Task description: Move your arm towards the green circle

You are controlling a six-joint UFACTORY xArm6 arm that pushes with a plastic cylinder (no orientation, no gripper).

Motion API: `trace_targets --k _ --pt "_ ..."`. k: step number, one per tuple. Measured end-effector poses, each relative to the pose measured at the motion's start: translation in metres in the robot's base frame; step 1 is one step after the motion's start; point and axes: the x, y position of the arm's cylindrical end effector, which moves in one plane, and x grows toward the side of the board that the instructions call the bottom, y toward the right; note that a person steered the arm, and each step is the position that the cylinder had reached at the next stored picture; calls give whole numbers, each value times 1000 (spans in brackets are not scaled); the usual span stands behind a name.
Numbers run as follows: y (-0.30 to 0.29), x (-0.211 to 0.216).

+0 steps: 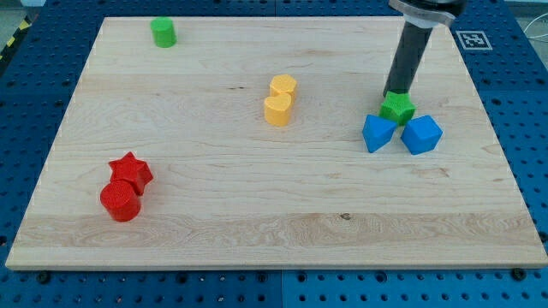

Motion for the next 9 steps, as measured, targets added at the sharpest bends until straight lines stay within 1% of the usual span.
trace_targets --k 1,2,3,4,5,6,8,9 --pt "2 -4" --pt "-1 -39" --pt "-28 -54" --pt "-64 -54" --pt "-114 -55" --pt "-160 -72" --pt "-267 -76" --pt "-318 -85"
